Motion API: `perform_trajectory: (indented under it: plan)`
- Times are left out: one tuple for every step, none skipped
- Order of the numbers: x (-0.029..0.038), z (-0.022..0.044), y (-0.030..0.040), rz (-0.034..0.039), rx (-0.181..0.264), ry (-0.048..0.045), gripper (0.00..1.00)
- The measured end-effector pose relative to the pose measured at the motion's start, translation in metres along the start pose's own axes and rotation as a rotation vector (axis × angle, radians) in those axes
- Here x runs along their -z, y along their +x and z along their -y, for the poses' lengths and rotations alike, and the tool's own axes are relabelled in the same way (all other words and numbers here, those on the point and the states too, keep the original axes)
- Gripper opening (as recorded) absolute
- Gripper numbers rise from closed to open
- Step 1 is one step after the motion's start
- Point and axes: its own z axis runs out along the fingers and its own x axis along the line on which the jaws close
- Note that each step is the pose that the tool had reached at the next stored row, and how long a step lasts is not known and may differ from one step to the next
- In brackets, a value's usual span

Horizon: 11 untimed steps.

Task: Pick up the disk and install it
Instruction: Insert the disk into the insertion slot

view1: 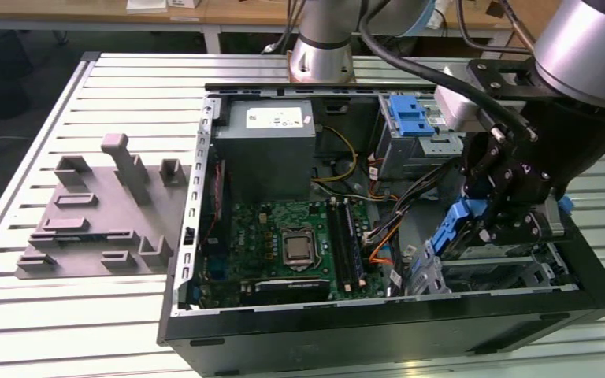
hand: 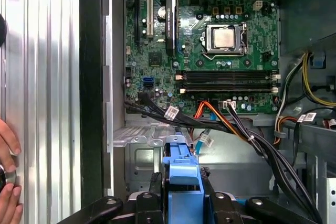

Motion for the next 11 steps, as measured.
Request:
perform_trajectory:
  plan:
    - [-0.0012, 0.0, 0.0, 0.0001, 0.0, 0.0, 0.36]
    - [-0.0024, 0.0, 0.0, 0.0001, 0.0, 0.0, 0.36]
    - [-0.0035, 0.0, 0.0, 0.0001, 0.0, 0.0, 0.36]
    - [-0.0048, 0.0001, 0.0, 0.0002, 0.0, 0.0, 0.36]
    - [-0.006, 0.0001, 0.0, 0.0001, 0.0, 0.0, 0.36]
    - [-0.0073, 0.0001, 0.0, 0.0001, 0.0, 0.0, 0.36]
    - [-0.0084, 0.0001, -0.0001, 0.0001, 0.0, 0.0, 0.36]
    - [-0.0097, 0.0001, -0.0001, 0.0001, 0.0, 0.0, 0.36]
    - [-0.0109, 0.0001, -0.0001, 0.0002, 0.0, 0.0, 0.36]
    - [-0.0121, 0.0002, -0.0001, 0.0002, 0.0, 0.0, 0.36]
    - [-0.0133, 0.0002, -0.0001, 0.0002, 0.0, 0.0, 0.36]
